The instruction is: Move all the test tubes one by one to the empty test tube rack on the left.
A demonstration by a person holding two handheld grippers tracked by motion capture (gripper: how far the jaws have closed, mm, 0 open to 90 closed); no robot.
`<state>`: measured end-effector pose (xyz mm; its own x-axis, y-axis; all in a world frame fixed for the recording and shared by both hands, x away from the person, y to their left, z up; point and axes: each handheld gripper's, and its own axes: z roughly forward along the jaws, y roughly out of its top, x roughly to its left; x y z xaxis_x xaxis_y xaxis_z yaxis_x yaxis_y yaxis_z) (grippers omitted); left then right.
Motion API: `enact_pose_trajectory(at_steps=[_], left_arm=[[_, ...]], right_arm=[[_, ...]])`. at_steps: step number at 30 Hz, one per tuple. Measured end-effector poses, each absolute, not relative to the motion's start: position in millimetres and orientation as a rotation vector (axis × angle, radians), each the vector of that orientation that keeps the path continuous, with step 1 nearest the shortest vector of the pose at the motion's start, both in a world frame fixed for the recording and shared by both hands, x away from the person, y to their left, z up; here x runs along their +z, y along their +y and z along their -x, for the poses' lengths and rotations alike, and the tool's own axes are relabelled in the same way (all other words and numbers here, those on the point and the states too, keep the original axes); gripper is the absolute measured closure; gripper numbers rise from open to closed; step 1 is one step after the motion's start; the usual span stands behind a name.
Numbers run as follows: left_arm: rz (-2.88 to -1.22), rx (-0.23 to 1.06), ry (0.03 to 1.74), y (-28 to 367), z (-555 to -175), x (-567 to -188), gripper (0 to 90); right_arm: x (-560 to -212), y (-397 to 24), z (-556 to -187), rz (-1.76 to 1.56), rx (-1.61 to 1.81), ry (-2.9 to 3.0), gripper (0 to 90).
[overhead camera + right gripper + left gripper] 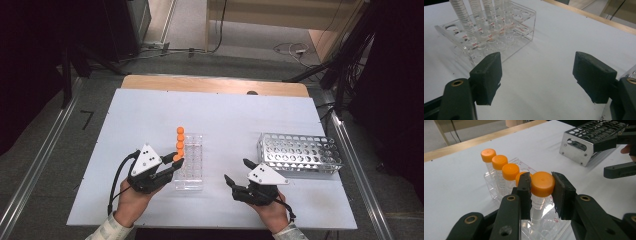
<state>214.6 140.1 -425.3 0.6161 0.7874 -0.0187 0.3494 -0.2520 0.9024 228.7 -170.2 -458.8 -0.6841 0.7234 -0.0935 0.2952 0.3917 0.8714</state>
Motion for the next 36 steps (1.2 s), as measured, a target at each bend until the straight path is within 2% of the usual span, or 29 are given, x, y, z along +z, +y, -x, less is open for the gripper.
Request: enact_pose_trajectory(at_steps=[11,15,21,33,36], left_arm=[[-1.856,0.585,0.922,135.8,-214.7,-430.0,69.2],[-1.862,0.575,0.927,134.8,-215.8,-432.7,65.2],[-1.858,0.577,0.922,134.2,-215.0,-432.1,64.1],[-1.840,0.561,0.925,135.8,-215.8,-432.1,51.5],[-1.826,0.571,0.945,136.4,-216.3,-431.8,43.8]], right_arm=[[-460.0,-168.6,-228.7,-0.868,1.229,2.197,22.0],[-459.6,-168.9,-228.7,-0.873,1.230,2.197,22.0],[-459.7,-168.9,-228.5,-0.874,1.229,2.197,22.1],[-459.4,-169.7,-229.1,-0.873,1.231,2.196,22.0],[-459.3,-170.2,-229.1,-0.874,1.230,2.195,22.0]])
